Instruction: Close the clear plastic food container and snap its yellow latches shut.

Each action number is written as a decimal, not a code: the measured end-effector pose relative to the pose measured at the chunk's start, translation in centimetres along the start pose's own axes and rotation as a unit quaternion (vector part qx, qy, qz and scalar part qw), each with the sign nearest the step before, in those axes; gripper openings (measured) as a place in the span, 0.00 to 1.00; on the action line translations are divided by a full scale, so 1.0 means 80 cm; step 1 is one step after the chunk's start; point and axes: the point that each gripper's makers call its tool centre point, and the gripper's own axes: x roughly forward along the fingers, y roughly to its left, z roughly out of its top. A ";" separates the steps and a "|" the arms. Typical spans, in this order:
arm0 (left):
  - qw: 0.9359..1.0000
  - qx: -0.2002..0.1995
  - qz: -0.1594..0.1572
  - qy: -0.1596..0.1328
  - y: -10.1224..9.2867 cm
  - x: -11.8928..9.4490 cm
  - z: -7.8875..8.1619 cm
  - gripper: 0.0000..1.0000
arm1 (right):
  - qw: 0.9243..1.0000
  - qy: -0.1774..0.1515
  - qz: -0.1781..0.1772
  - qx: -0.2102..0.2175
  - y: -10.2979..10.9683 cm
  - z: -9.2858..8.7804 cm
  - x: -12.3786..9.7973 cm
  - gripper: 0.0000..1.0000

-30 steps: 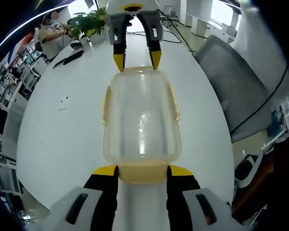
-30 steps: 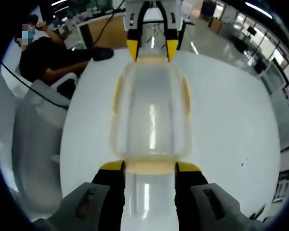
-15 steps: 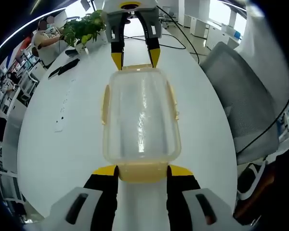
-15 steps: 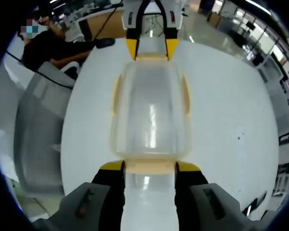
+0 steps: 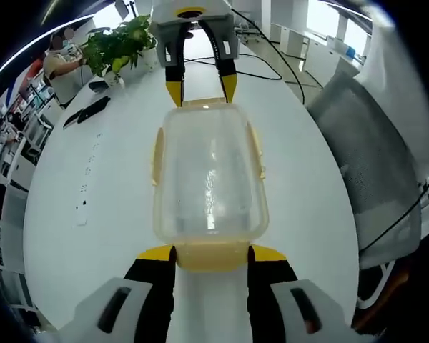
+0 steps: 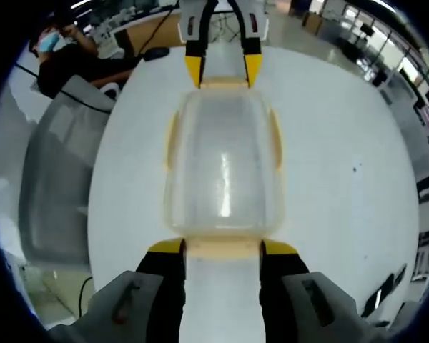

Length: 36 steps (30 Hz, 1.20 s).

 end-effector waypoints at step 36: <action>1.000 0.005 0.013 0.007 0.021 0.051 0.000 0.34 | 1.000 0.012 0.011 0.001 -0.012 -0.041 0.026 0.37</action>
